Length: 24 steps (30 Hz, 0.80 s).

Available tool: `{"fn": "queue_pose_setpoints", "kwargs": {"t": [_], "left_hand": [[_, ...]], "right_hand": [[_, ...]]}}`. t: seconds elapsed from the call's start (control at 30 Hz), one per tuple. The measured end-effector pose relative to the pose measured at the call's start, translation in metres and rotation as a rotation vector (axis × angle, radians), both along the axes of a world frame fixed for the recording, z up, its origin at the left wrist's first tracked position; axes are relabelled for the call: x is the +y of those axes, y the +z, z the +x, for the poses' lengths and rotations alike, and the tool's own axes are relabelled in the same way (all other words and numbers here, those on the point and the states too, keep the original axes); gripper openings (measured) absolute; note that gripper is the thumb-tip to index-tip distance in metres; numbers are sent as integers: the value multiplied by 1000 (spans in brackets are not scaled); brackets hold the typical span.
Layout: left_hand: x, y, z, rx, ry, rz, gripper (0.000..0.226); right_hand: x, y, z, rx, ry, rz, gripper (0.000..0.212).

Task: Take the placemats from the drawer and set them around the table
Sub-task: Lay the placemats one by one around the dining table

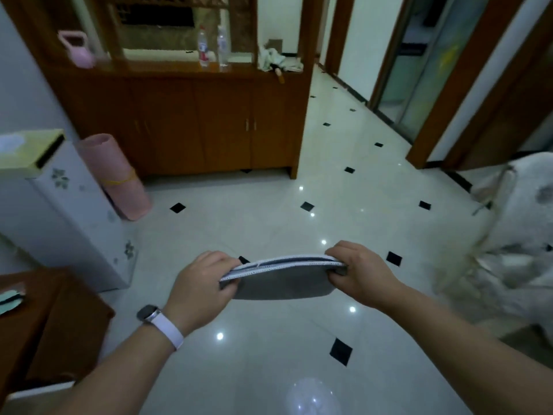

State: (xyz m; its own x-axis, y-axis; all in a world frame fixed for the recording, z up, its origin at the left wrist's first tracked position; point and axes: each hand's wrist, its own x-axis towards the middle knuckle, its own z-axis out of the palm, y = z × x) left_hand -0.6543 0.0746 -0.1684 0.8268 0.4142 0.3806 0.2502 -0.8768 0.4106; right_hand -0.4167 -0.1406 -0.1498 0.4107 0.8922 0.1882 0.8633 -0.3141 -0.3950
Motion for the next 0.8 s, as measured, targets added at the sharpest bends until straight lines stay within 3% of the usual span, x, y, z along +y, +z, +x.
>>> {"fn": "queue_pose_setpoints", "kwargs": {"t": [0.27, 0.47, 0.8], "left_hand": [[-113, 4, 212, 27, -296, 55, 22], [-201, 5, 339, 97, -516, 88, 16], [-284, 4, 500, 136, -810, 67, 24]], "right_hand": [[-172, 0, 138, 1, -302, 7, 6], [-288, -1, 207, -12, -518, -6, 16], [-382, -11, 274, 17, -841, -33, 19]]}}
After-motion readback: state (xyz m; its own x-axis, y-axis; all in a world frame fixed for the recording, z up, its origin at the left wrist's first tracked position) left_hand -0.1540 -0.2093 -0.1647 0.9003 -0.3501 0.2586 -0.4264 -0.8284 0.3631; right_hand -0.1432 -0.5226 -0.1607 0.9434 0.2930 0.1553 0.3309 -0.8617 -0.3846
